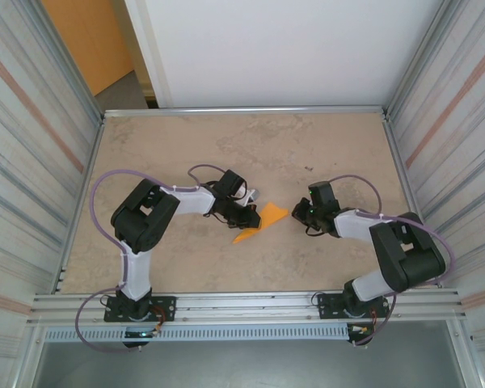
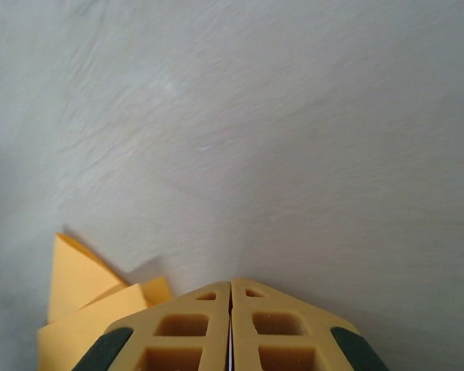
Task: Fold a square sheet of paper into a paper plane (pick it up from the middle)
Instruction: Fold the wing for the fifth time at the center of the table.
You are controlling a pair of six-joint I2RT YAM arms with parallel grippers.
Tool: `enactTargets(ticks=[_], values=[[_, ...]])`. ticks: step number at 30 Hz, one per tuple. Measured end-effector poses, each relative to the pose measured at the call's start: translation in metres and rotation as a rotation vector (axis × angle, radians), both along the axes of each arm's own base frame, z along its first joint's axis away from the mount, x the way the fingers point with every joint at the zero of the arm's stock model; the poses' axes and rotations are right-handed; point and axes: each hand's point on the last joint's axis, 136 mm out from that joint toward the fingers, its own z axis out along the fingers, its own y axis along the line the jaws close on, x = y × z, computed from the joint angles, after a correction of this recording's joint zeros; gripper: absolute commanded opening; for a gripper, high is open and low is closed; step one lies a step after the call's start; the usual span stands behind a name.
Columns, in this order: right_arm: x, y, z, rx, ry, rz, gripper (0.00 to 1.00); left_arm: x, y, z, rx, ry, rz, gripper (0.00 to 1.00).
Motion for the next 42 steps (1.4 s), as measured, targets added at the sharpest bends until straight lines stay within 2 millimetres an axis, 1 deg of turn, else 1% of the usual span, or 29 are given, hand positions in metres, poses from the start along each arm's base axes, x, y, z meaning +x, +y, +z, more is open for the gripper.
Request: enactTargets(ticks=[2, 4, 7, 9, 11, 13, 14, 17, 26, 29, 33, 35, 40, 42], values=[[-0.002, -0.001, 0.008, -0.025, -0.003, 0.017, 0.11, 0.0, 0.0, 0.0, -0.001, 0.0, 0.0, 0.04], [-0.001, 0.009, 0.02, -0.035, -0.024, 0.058, 0.11, 0.0, 0.0, 0.001, -0.001, 0.0, 0.0, 0.04], [0.0, 0.038, 0.037, -0.018, -0.057, 0.138, 0.1, 0.0, 0.0, 0.001, 0.0, 0.001, 0.0, 0.05], [-0.002, 0.059, 0.043, 0.004, -0.069, 0.194, 0.09, 0.0, 0.0, 0.001, 0.001, 0.002, 0.0, 0.05], [-0.004, 0.079, 0.04, 0.03, -0.056, 0.245, 0.07, 0.0, 0.0, 0.001, 0.002, 0.003, 0.0, 0.05], [-0.008, 0.091, 0.027, 0.047, -0.019, 0.273, 0.06, 0.001, -0.001, 0.002, 0.003, 0.004, 0.0, 0.05], [-0.01, 0.093, 0.019, 0.052, 0.006, 0.278, 0.05, 0.0, 0.0, 0.002, 0.006, 0.007, 0.001, 0.05], [-0.016, 0.094, -0.002, 0.052, 0.072, 0.282, 0.05, 0.0, 0.001, 0.003, 0.017, 0.008, 0.004, 0.05], [-0.008, 0.099, -0.004, 0.126, 0.077, 0.31, 0.05, 0.0, 0.007, 0.007, 0.035, 0.022, 0.013, 0.11], [-0.004, 0.099, -0.005, 0.147, 0.081, 0.333, 0.05, 0.003, 0.004, 0.013, 0.033, 0.015, 0.007, 0.11], [0.001, 0.098, -0.005, 0.167, 0.082, 0.353, 0.04, 0.012, -0.005, 0.022, 0.008, -0.009, -0.004, 0.1], [0.002, 0.098, -0.005, 0.168, 0.08, 0.364, 0.04, 0.012, -0.005, 0.021, 0.008, -0.01, -0.009, 0.1], [0.003, 0.1, -0.005, 0.175, 0.084, 0.371, 0.04, 0.006, 0.0, 0.007, 0.044, 0.02, -0.021, 0.07], [0.003, 0.1, -0.005, 0.174, 0.088, 0.371, 0.04, 0.005, 0.001, 0.005, 0.048, 0.024, -0.026, 0.07]])
